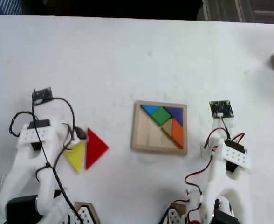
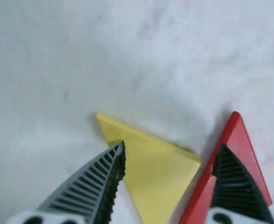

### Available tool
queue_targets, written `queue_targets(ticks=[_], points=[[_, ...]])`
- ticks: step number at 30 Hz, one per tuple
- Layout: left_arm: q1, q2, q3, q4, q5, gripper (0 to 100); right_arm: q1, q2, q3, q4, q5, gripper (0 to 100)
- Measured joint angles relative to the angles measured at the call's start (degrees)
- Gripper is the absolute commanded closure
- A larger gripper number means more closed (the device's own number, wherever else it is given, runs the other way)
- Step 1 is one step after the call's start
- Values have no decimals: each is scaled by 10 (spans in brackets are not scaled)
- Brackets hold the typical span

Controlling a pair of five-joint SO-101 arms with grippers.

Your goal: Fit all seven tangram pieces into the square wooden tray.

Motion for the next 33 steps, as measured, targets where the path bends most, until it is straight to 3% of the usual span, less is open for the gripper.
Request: queue_targets(ticks=[11, 24, 33], points=[[31, 7, -1, 8, 0, 691, 0, 0, 0, 0, 0, 980], [-31, 180, -122, 73, -1, 691, 0, 0, 0, 0, 0, 980], [-33, 193, -132, 76, -1, 691, 0, 0, 0, 0, 0, 980]])
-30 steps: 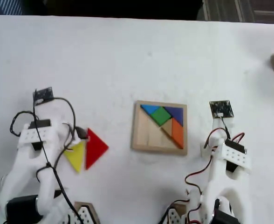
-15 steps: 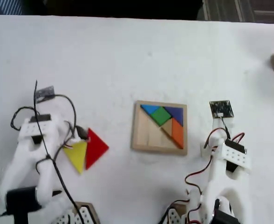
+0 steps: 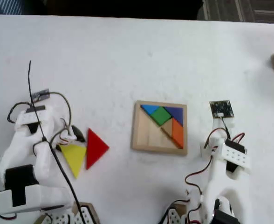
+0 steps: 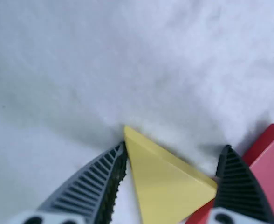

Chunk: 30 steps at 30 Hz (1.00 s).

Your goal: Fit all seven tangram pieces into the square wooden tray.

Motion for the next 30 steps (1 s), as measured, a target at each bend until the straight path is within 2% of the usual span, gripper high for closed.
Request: queue_targets(ticks=[9, 16, 23, 30], points=[[10, -44, 33, -6, 0, 691, 0, 0, 0, 0, 0, 980], [18, -132, 110, -12, -41, 690, 0, 0, 0, 0, 0, 980], [91, -120, 121, 5, -104, 691, 0, 0, 0, 0, 0, 980], [98, -113, 117, 8, -107, 691, 0, 0, 0, 0, 0, 980]])
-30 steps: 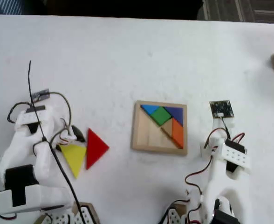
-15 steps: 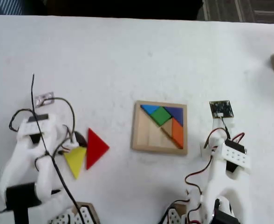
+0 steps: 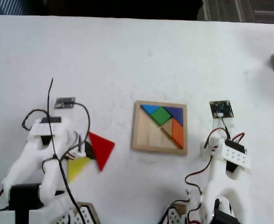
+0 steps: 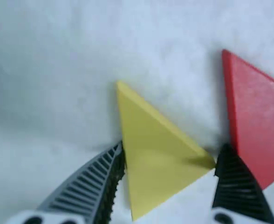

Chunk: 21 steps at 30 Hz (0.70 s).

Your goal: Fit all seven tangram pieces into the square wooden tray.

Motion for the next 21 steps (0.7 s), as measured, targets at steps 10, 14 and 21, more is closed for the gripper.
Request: queue_targets(ticks=[10, 14, 21], points=[[0, 0, 0, 1, 0, 801, 0, 0, 0, 0, 0, 980], [7, -1, -3, 4, -4, 830, 0, 0, 0, 0, 0, 980], [11, -1, -3, 4, -30, 830, 0, 0, 0, 0, 0, 980]])
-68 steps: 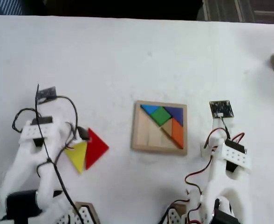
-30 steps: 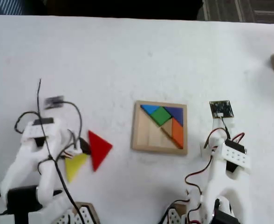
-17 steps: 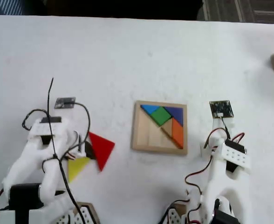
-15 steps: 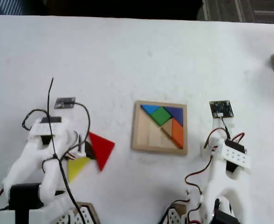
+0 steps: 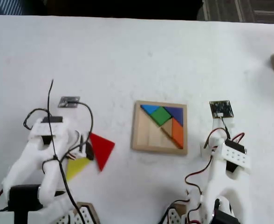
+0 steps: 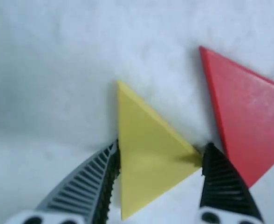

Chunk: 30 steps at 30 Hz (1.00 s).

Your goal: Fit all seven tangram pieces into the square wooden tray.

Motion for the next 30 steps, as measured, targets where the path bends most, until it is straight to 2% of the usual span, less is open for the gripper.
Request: queue_targets(ticks=[10, 16, 22, 30], points=[[-1, 6, -13, 3, 1, 832, 0, 0, 0, 0, 0, 980], [-34, 9, -19, -26, 63, 834, 0, 0, 0, 0, 0, 980], [-75, 10, -24, -71, 78, 835, 0, 0, 0, 0, 0, 980], [-127, 12, -55, -87, 140, 832, 0, 0, 0, 0, 0, 980]])
